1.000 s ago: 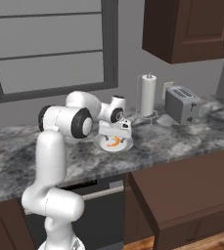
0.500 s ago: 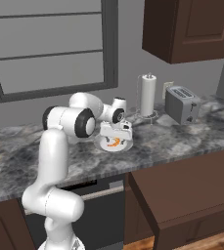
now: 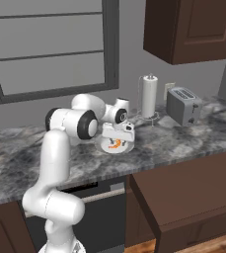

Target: Pick up the knife from the drawer and place it on the cutting board. Then place the meat from the plate to the cutting board.

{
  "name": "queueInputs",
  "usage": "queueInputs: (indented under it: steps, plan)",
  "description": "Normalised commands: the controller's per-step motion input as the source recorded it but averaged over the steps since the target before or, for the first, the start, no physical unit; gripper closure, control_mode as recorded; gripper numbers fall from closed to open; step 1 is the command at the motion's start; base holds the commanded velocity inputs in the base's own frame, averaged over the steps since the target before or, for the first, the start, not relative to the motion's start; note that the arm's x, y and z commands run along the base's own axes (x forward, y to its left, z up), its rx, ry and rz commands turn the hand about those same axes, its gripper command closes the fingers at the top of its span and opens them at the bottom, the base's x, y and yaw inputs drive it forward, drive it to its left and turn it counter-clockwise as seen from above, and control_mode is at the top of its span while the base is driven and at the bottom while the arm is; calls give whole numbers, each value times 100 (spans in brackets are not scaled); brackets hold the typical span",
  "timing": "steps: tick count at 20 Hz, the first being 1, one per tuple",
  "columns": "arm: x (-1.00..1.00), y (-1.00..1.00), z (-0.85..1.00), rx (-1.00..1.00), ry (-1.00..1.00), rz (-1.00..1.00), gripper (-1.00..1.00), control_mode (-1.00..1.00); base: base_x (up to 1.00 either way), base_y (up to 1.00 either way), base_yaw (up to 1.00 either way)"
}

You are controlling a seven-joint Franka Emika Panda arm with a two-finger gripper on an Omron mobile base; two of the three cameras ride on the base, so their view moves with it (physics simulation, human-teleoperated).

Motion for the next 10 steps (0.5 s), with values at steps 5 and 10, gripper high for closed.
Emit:
queueInputs:
  steps: [5,10]
  plan:
    - [0,0,-17,0,0,0,100,-100,0,0,0]
    - [-2,0,-5,1,0,0,100,-100,0,0,0]
